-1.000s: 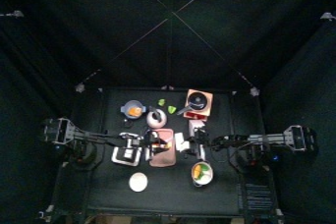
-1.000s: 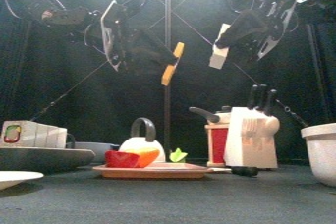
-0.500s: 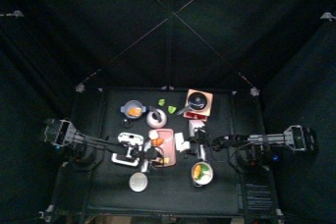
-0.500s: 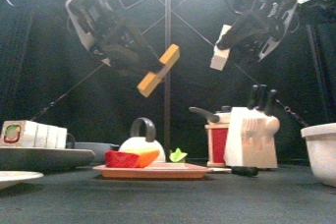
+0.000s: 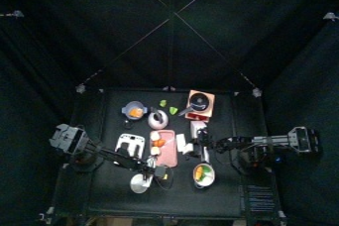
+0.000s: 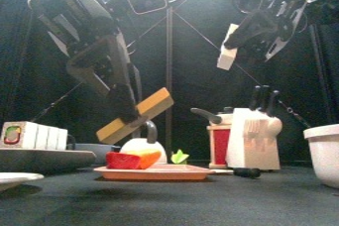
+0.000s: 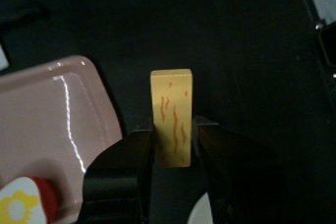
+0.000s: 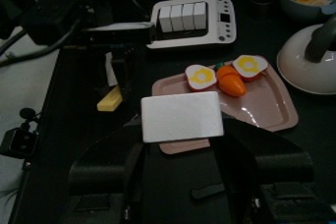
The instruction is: Place egg block below plate
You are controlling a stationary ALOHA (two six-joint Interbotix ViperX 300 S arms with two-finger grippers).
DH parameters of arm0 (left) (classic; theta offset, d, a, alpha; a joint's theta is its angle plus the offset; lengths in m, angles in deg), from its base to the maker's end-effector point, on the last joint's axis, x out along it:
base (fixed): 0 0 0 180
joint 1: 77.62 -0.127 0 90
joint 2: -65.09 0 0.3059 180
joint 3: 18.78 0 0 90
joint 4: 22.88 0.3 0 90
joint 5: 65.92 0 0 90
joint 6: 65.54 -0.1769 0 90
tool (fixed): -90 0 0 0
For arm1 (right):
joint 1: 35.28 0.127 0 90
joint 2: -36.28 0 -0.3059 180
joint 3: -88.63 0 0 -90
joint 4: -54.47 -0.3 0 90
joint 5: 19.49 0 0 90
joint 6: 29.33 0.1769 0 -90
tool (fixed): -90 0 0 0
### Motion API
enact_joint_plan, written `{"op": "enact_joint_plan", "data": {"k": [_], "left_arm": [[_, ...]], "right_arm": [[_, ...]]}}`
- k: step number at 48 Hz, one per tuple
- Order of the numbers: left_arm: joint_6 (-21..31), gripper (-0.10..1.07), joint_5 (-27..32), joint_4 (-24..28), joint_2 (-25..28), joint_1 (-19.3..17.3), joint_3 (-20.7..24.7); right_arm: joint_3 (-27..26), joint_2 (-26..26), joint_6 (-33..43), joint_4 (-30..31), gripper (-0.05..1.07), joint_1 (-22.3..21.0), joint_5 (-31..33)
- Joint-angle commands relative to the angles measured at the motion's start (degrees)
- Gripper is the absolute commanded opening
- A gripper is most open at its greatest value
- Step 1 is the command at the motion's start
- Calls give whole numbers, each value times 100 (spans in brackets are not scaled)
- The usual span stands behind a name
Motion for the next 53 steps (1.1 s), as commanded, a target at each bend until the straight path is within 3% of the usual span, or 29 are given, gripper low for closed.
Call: {"op": "enact_joint_plan", "data": {"k": [1, 6, 17, 27, 43, 53], "left_arm": [[0, 46, 650, 0, 141, 62, 501], [18, 46, 1169, 105, 334, 70, 817], [35, 47, 1538, 105, 536, 123, 984], [44, 51, 1608, 88, 554, 114, 993], [44, 72, 1600, -35, 642, 97, 1090], [44, 79, 1582, -114, 650, 70, 1169]], "right_arm": [[-62, 97, -18, -9, 52, 9, -26], [-62, 105, -18, -18, 52, 9, -26], [-62, 97, -18, -9, 52, 9, -18], [-62, 105, -18, -9, 52, 9, -26], [-62, 97, -18, -9, 52, 9, -18], [-62, 97, -18, -9, 52, 9, -26]]}}
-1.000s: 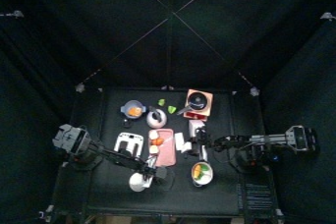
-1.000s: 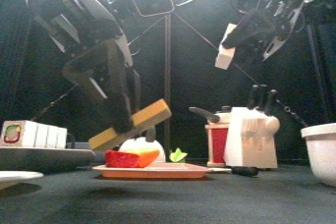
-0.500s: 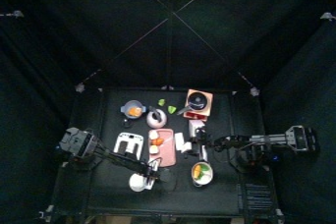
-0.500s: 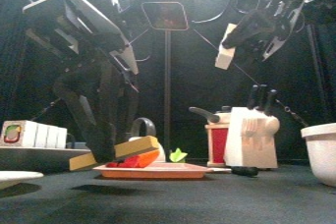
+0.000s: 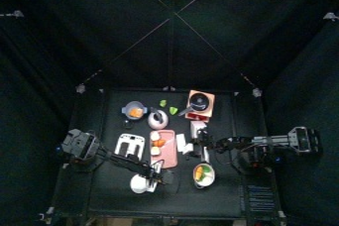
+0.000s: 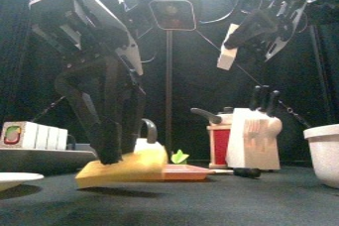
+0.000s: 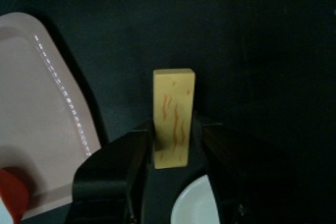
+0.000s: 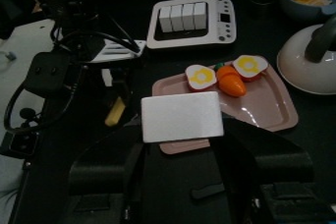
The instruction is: Place egg block below plate
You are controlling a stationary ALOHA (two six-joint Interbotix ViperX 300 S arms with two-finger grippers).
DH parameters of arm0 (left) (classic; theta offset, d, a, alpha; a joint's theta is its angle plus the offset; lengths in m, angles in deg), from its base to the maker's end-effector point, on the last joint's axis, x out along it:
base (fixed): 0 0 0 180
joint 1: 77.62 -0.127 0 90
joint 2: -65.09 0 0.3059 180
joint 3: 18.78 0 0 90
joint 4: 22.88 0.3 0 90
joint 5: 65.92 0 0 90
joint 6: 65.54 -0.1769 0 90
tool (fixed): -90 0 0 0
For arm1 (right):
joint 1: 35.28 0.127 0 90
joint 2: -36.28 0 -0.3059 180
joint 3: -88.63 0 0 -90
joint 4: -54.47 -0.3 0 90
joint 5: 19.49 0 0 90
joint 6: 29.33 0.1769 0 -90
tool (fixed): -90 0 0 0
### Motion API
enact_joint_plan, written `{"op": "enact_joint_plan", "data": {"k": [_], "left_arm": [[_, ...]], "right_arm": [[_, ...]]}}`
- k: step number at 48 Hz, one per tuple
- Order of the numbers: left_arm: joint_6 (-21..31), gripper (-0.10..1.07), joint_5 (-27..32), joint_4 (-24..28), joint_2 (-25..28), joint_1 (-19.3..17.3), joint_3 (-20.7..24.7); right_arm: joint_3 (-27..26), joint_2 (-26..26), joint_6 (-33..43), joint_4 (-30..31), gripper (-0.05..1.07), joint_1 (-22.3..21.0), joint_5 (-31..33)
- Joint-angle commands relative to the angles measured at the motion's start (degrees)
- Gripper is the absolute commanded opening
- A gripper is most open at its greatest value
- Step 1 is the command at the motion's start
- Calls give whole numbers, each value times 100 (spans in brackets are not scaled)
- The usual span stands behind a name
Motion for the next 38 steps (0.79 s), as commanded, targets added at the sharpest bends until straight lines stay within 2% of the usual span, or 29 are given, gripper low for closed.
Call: {"op": "enact_joint_plan", "data": {"k": [1, 38], "left_arm": [[-9, 79, -44, -26, -79, -18, 158], [-9, 79, -167, 53, -272, -35, 105]], "right_arm": [[-62, 97, -9, -9, 52, 18, -26], [-79, 53, -9, -9, 52, 18, -26]]}}
